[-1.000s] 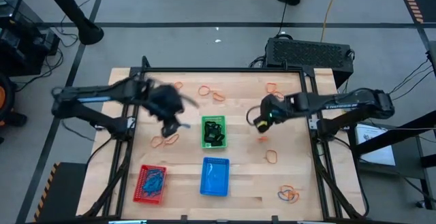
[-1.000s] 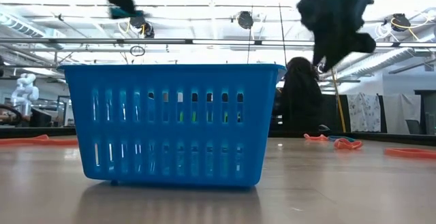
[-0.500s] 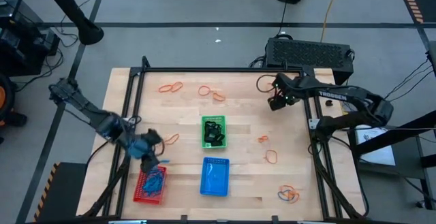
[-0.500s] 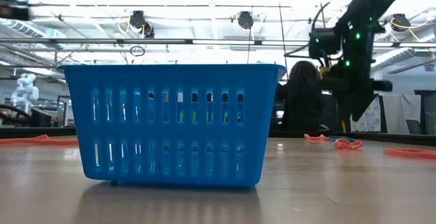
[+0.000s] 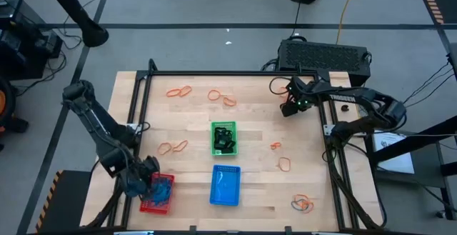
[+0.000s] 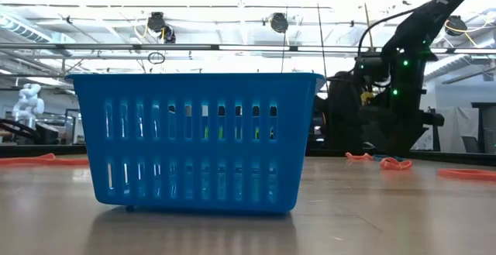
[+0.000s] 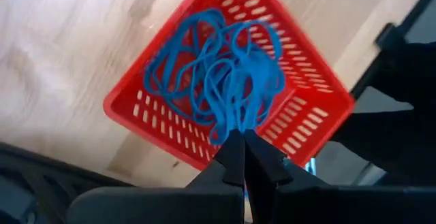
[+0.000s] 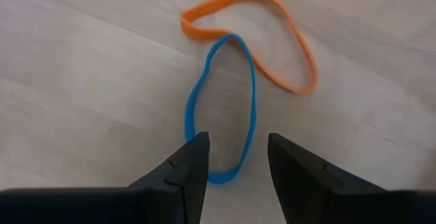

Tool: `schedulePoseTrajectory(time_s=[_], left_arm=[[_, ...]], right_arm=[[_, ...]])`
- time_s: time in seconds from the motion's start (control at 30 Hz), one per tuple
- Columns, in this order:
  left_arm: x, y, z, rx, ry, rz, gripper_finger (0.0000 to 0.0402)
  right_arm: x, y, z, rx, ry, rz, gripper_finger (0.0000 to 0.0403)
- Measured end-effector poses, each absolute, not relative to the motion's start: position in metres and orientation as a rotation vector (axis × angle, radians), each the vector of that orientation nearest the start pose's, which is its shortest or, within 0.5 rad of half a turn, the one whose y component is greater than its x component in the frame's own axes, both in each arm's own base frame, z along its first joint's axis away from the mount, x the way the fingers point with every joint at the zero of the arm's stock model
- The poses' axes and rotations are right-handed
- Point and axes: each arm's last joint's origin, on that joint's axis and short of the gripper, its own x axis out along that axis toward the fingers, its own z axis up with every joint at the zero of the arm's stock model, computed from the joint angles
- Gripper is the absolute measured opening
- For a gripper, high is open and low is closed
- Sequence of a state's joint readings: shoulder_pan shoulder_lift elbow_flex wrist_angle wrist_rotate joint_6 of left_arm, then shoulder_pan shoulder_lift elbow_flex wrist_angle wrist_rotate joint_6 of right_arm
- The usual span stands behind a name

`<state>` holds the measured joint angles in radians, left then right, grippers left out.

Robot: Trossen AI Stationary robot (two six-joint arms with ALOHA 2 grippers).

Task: Sort rubber bands into baskets
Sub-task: Put the blue rubberband into the red bin

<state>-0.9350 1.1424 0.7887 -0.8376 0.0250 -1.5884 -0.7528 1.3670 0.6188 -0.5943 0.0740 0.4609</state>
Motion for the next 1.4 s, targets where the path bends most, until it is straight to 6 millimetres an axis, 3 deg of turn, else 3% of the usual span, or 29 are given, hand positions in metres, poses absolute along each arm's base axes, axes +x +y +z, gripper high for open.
schedulePoseTrajectory(time_s=[0.37, 0.63, 0.77, 0.97, 1.13, 1.4], left_arm=[[0.124, -0.178, 0.201, -0.732, 1.423, 0.279, 0.0016], [0.128, -0.184, 0.193, -0.73, 1.46, 0.285, 0.0092], [0.13, -0.185, 0.198, -0.753, 1.468, 0.208, 0.0138], [0.133, -0.175, 0.209, -0.767, 1.432, 0.147, 0.0192], [0.134, -0.164, 0.223, -0.76, 1.348, 0.082, 0.0202], [0.148, -0.14, 0.256, -0.761, 0.929, 0.022, 0.0202]], right_arm=[[0.153, -0.147, 0.13, 0.827, 1.161, -1.0, 0.0135], [0.154, -0.147, 0.131, 0.811, 1.157, -0.973, 0.0051], [0.156, -0.146, 0.131, 0.799, 1.154, -0.963, 0.0006], [0.159, -0.139, 0.136, 0.787, 1.121, -0.968, 0.0002], [0.165, -0.128, 0.152, 0.812, 1.015, -0.917, 0.0001], [0.189, -0.096, 0.188, 0.883, 0.721, -0.727, 0.0]])
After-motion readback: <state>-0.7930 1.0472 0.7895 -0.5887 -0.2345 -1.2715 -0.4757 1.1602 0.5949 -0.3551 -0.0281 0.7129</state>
